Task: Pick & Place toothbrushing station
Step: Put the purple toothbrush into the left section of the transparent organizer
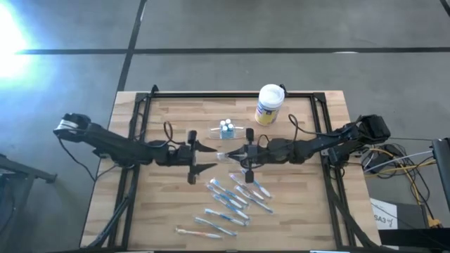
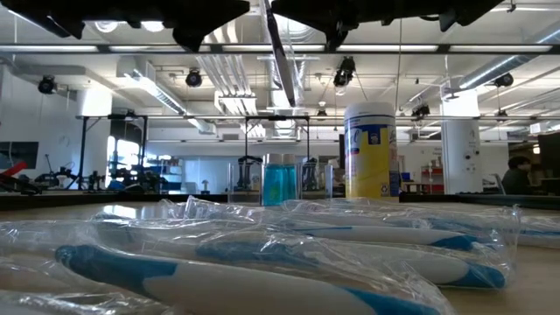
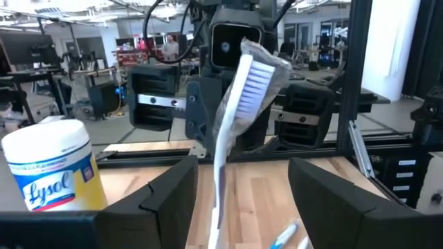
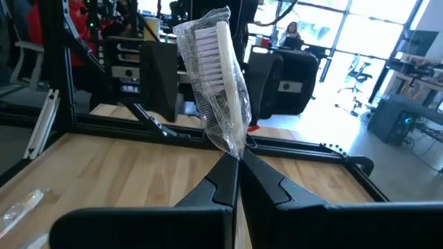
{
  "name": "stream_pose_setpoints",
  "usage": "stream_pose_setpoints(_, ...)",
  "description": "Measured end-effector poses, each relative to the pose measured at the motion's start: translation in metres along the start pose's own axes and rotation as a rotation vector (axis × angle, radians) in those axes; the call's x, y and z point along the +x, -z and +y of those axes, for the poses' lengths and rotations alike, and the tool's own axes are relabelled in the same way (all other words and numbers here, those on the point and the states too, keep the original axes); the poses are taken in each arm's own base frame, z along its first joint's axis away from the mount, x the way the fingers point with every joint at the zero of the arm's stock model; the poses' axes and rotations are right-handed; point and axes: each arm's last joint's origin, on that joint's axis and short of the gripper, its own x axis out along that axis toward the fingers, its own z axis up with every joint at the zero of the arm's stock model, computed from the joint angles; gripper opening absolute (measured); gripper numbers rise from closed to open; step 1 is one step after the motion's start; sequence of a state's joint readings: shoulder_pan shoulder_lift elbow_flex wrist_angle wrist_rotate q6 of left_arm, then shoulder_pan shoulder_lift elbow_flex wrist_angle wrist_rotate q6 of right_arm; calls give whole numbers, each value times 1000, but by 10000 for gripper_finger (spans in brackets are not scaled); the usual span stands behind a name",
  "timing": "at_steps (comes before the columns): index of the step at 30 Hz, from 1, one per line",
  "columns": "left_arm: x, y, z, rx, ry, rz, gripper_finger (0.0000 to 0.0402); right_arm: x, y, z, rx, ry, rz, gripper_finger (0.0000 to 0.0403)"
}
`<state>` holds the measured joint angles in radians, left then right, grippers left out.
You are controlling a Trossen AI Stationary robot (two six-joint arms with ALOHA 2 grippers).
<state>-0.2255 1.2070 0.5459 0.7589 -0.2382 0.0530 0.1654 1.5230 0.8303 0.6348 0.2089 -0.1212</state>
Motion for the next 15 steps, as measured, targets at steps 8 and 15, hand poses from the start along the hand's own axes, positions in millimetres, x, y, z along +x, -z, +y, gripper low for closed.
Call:
stream_pose_setpoints(8, 10, 2, -2, -11, -17, -50, 232, -1, -2, 0, -25, 2, -14, 8)
stream_pose_setpoints(15, 12, 4, -1, -12, -47, -39, 232, -1, -3, -1, -16, 4, -22, 8)
